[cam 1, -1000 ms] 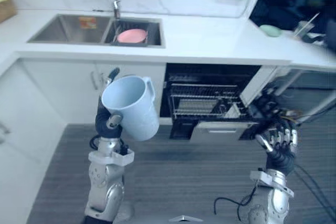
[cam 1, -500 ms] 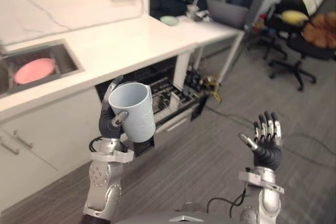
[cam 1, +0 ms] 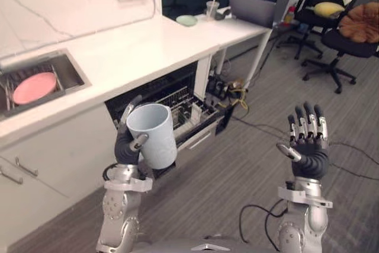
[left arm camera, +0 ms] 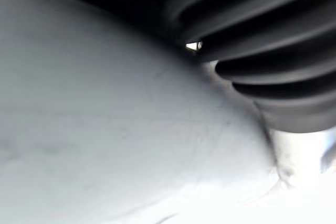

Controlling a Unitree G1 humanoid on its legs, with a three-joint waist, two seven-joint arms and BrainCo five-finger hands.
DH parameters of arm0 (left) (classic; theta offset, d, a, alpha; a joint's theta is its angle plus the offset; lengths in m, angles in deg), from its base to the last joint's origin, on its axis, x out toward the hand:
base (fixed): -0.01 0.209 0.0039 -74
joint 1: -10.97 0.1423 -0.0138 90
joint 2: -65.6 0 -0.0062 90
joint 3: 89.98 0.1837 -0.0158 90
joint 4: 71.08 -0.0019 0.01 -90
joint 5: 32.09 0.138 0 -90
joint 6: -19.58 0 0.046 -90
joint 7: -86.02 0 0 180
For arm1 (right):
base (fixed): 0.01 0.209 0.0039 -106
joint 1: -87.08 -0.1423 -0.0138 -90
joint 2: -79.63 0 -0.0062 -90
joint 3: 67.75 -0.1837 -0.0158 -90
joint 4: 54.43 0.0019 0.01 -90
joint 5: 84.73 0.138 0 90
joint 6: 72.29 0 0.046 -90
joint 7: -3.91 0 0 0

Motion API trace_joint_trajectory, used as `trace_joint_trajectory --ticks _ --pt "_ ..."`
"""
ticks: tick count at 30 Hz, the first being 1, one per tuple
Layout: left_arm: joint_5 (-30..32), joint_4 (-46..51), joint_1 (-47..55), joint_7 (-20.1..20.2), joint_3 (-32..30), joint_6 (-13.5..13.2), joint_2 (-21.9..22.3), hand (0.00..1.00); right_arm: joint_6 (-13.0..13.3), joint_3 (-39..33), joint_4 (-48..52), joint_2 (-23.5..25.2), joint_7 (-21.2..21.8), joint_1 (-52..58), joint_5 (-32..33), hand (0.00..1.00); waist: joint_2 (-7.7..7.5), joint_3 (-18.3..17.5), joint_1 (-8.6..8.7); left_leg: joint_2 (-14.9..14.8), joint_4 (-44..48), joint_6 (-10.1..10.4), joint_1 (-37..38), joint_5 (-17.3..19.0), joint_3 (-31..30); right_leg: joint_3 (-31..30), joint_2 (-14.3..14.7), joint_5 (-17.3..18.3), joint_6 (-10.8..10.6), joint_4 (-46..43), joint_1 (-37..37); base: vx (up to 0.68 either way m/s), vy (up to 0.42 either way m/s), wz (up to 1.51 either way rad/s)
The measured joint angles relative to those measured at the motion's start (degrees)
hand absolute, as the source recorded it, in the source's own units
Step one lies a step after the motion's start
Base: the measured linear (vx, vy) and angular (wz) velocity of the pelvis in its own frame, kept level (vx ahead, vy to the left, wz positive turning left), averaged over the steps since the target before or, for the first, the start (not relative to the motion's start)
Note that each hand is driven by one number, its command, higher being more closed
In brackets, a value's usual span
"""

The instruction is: Walk over to the sink, pick up the cup, carry it to the dishwasher, place the cup inside the dishwasher, then close the dishwasher door

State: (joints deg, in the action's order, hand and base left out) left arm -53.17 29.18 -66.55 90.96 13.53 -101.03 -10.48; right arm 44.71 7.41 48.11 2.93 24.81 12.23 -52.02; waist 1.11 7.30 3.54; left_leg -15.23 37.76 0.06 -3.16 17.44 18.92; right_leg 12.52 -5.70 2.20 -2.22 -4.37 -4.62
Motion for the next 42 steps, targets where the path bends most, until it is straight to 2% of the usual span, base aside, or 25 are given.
trace_joint_trajectory --ticks 2,3,4,5,6,8,10,13,17,18,19,20,21,22,24,25,27,28,29,30,31,33,35,38,42 --pt "0.0 -0.7 0.1 0.0 0.0 0.0 0.1 1.0 -1.2 0.2 -1.5 -2.1 0.4 -1.0 1.0 0.0 -0.27 -0.2 0.05 3.2 -16.7 1.8 0.8 -2.6 -0.2 -0.5 -2.8 -0.9 -2.1 0.5 1.0 0.08 0.174 -0.11" --pt "0.2 -0.9 0.3 0.0 -0.1 0.0 0.5 1.0 -1.6 0.2 -2.1 -3.6 1.0 -1.3 1.3 0.0 0.28 -0.4 0.03 4.6 -24.4 4.4 1.9 -10.5 -0.2 -0.6 -4.0 -1.6 -4.1 1.5 0.7 0.11 0.154 0.03" --pt "0.2 -1.0 0.7 -0.3 0.0 0.0 0.9 1.0 -2.3 0.3 -2.1 -3.8 1.5 -1.3 1.3 0.0 -0.14 -0.8 0.02 6.4 -26.1 4.2 2.4 -12.4 0.2 -0.7 -5.0 -2.2 -4.7 3.0 0.0 0.18 0.181 0.2" --pt "0.2 -1.0 0.5 -0.8 -0.1 0.0 1.0 1.0 -2.4 0.7 -1.6 -3.8 1.8 -1.3 1.3 0.0 0.05 -1.1 0.35 7.1 -25.5 3.7 2.0 -11.9 -0.1 0.0 -5.5 -2.4 -4.6 4.2 -0.9 0.21 0.157 0.27" --pt "0.1 -1.0 0.2 -1.0 -0.4 -0.1 1.1 1.0 -2.6 1.7 -1.0 -3.7 1.8 -1.3 1.3 0.0 -0.78 -0.7 0.11 7.4 -23.4 3.4 1.4 -10.8 -0.3 0.6 -5.9 -2.5 -4.5 5.0 -1.5 0.21 0.173 0.34" --pt "-0.1 -1.3 0.6 -1.1 -1.1 -0.7 1.0 1.0 -3.9 4.6 0.6 -3.8 2.8 -3.0 0.9 0.0 -1.91 -0.1 -0.64 6.5 -17.4 3.2 -0.6 -7.5 -1.4 0.9 -5.7 -3.5 -6.3 5.1 -2.4 0.14 0.133 0.13" --pt "-0.1 -1.7 0.8 -0.9 -1.2 -1.2 1.0 1.0 -4.9 4.9 0.4 -3.8 3.0 -4.7 1.0 0.0 -2.02 -0.2 -1.43 6.4 -16.4 3.3 1.1 -5.7 -0.9 0.4 -5.7 -3.4 -6.5 5.2 -3.6 0.07 0.062 -0.19" --pt "-0.1 -1.6 -0.8 -0.3 -1.9 -2.4 0.7 1.0 -5.0 4.9 0.4 -3.8 4.1 -5.5 0.9 0.0 -2.56 -0.7 -1.22 8.0 -16.8 2.8 2.3 -4.2 -0.2 -0.5 -7.3 -2.4 -7.5 5.2 -4.2 0.06 0.074 -0.15" --pt "-0.1 -1.1 -4.7 0.7 -1.5 -1.7 0.9 1.0 -5.9 2.9 0.3 -3.4 3.9 -2.1 0.9 0.0 -3.02 -0.8 0.64 11.0 -16.9 1.2 2.4 -2.3 -1.9 0.9 -10.0 -1.3 -6.3 1.2 -3.8 0.06 0.125 0.16" --pt "-0.1 -1.1 -5.9 1.1 -0.6 -1.4 1.2 1.0 -6.0 1.9 0.0 -3.3 3.9 -0.7 0.9 0.0 -2.23 -1.1 0.81 11.3 -17.6 0.5 2.7 -1.9 -1.9 0.8 -10.9 -1.2 -6.1 -6.2 -0.5 0.01 0.165 -0.01" --pt "0.0 -1.0 -6.7 1.7 0.0 -1.3 1.0 1.0 -6.0 1.3 0.0 -2.9 4.1 0.3 0.9 0.0 -2.09 -1.2 0.87 12.0 -19.3 -0.1 4.5 -1.8 -1.8 0.8 -12.4 -0.9 -3.5 -15.3 3.8 0.02 0.175 -0.14" --pt "0.0 -0.8 -6.9 1.8 0.2 -1.2 0.9 1.0 -6.0 1.1 0.0 -2.4 4.1 0.4 0.8 0.0 -2.18 -1.1 1.02 12.4 -20.1 -0.5 5.4 -1.8 -1.7 0.9 -13.2 -1.2 -1.3 -19.9 6.0 0.07 0.2 -0.24" --pt "0.0 -0.6 -6.9 1.8 0.2 -1.1 0.3 1.0 -6.0 1.2 0.0 -1.4 4.1 0.4 0.6 0.0 -2.5 -0.9 1.5 13.0 -21.6 -1.4 7.5 -1.8 -1.6 0.6 -14.9 -3.3 1.7 -28.0 9.6 0.11 0.198 -0.14" --pt "0.0 -0.7 -6.9 1.8 0.2 -0.8 -0.2 1.0 -6.0 1.3 -0.4 -0.7 4.2 0.6 0.5 0.0 -2.18 -0.7 2.03 13.2 -22.2 -1.9 8.5 -1.6 -1.6 0.0 -15.2 -3.1 1.0 -32.4 11.8 0.13 0.165 -0.05" --pt "0.7 -0.7 -7.0 1.6 0.2 -0.6 -0.8 1.0 -6.0 1.8 -1.7 0.1 4.2 1.0 -0.4 0.0 -3.14 -1.4 2.83 13.0 -23.5 -2.6 9.5 -1.8 -1.8 -0.6 -12.3 1.9 -0.8 -34.5 14.7 0.12 0.039 0.13" --pt "1.0 -0.7 -7.1 1.6 0.3 -0.3 -1.4 1.0 -6.0 2.1 -1.8 0.1 4.2 1.7 -1.2 0.0 -3.91 -1.5 3.01 12.8 -24.1 -2.2 9.4 -2.5 -1.8 -0.8 -9.2 3.9 -1.6 -30.0 14.8 0.21 -0.003 0.19" --pt "0.9 -0.9 -7.1 1.6 0.4 0.7 -2.0 1.0 -6.0 3.1 -1.8 0.1 4.2 2.8 -1.6 0.0 -4.14 -1.5 2.72 12.7 -24.6 -1.8 10.0 -2.7 -2.2 -0.8 -4.7 4.9 -1.8 -20.5 14.4 0.32 -0.054 0.14" --pt "0.9 -1.2 -7.1 1.7 0.4 1.3 -2.0 1.0 -6.0 3.2 -1.8 0.2 4.5 3.0 -1.6 0.0 -3.89 -1.4 2.98 12.6 -24.5 -1.3 10.2 -2.5 -3.0 -0.9 -2.2 3.3 -1.5 -13.5 13.4 0.34 -0.097 0.18" --pt "0.9 -1.4 -7.0 2.0 0.5 1.6 -2.1 1.0 -6.0 3.2 -1.7 0.2 4.9 3.5 -1.5 0.0 -4.03 -1.4 2.92 12.5 -23.8 0.0 10.8 -1.6 -3.6 -1.2 -0.3 -3.3 -0.6 -6.8 11.6 0.27 -0.105 0.2" --pt "0.9 -1.9 -7.0 2.3 0.5 1.6 -1.7 1.0 -6.0 3.2 -1.7 -0.2 5.0 3.7 -1.5 0.0 -3.84 -1.3 2.81 12.1 -23.4 0.6 11.6 -0.8 -4.1 -1.0 0.4 -4.4 -0.9 -5.6 10.3 0.32 -0.103 0.09" --pt "0.9 -2.0 -6.3 2.9 0.9 1.9 -1.1 1.0 -5.9 3.4 -1.3 -0.4 5.2 3.9 -1.2 0.0 -1.41 -1.1 2.43 10.3 -22.7 1.6 12.5 0.1 -4.9 -1.0 2.2 -5.4 -0.2 -3.7 7.9 0.26 -0.079 -0.03" --pt "1.0 -1.9 -6.3 3.0 2.3 1.9 -0.6 1.0 -6.0 3.9 0.7 -0.4 5.1 4.0 -0.9 0.0 0.04 -1.4 1.83 9.8 -23.7 1.7 13.4 0.1 -4.9 -1.1 3.1 -5.4 -0.2 -1.4 6.5 0.2 -0.051 -0.1" --pt "1.2 -1.8 -6.2 2.9 2.6 1.9 0.4 1.0 -6.0 4.5 2.7 -0.5 4.7 3.6 -0.9 0.0 0.48 -1.7 1.57 9.8 -25.1 1.7 13.6 0.1 -4.9 -1.0 3.5 -5.5 -0.3 0.5 5.7 0.08 -0.012 -0.03" --pt "2.3 -1.7 -6.0 1.8 2.8 1.9 0.8 1.0 -6.0 5.7 3.3 -0.4 4.5 1.9 -1.0 0.0 0.05 -1.8 1.07 9.9 -27.3 1.7 14.6 0.1 -4.9 -1.3 4.3 -6.9 -0.8 4.0 4.2 0.04 0.009 -0.03" --pt "4.7 -0.1 -5.8 -2.4 2.3 1.9 0.2 1.0 -6.3 6.0 3.3 -0.2 3.6 -0.6 -1.0 0.0 -0.02 -1.8 -0.15 11.1 -28.3 1.2 14.4 -0.2 -4.7 -2.5 4.1 -9.1 -1.2 7.4 3.6 -0.03 0.022 -0.1"
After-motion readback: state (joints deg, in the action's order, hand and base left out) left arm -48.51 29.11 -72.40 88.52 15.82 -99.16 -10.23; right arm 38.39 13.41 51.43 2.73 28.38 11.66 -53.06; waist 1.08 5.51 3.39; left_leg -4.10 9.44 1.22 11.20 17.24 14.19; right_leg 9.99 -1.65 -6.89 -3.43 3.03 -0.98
